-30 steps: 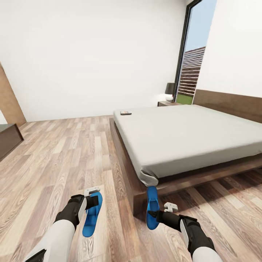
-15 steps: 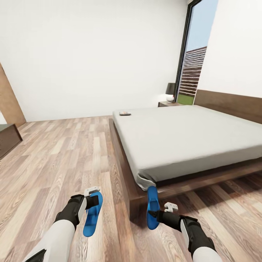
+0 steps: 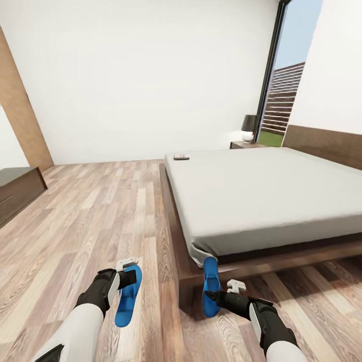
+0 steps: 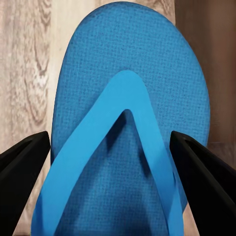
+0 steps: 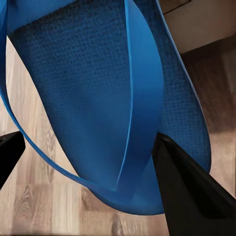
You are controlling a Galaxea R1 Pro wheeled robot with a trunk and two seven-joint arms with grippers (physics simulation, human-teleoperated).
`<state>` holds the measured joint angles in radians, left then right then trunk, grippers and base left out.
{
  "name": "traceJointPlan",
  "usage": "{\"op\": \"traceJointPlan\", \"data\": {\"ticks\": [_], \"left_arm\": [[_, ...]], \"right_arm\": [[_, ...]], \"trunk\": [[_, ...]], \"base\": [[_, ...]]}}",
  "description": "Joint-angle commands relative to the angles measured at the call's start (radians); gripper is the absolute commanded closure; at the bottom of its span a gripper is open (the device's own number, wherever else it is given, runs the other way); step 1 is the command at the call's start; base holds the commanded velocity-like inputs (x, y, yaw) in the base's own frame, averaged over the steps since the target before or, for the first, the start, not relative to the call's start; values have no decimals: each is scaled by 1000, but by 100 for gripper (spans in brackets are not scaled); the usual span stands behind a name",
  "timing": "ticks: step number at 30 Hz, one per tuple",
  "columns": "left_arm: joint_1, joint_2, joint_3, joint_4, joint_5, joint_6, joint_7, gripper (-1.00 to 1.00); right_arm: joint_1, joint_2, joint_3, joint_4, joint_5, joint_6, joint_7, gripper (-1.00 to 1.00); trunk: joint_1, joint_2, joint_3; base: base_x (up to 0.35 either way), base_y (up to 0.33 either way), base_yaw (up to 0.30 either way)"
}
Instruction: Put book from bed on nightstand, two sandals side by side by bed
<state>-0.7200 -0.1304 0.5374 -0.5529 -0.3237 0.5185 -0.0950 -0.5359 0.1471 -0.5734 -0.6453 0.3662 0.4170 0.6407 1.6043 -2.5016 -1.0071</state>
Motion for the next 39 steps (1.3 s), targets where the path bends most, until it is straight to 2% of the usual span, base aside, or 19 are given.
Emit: {"op": "traceJointPlan", "data": {"ticks": [1, 12, 39], "left_arm": [[-1, -2, 8, -2, -11, 5, -9, 100], [-1, -1, 8, -2, -11, 5, -9, 100], [-1, 1, 16, -5, -11, 5, -9, 100]], "right_arm": [[-1, 2, -8, -2, 7, 6, 10, 100], [-1, 1, -8, -2, 7, 6, 10, 100], [-1, -3, 1, -2, 15, 15, 2, 100]], "trunk": [[0, 0, -1], [0, 0, -1], [0, 0, -1]], "base": [[1, -180, 160], [0, -145, 108], [0, -5, 2]]}}
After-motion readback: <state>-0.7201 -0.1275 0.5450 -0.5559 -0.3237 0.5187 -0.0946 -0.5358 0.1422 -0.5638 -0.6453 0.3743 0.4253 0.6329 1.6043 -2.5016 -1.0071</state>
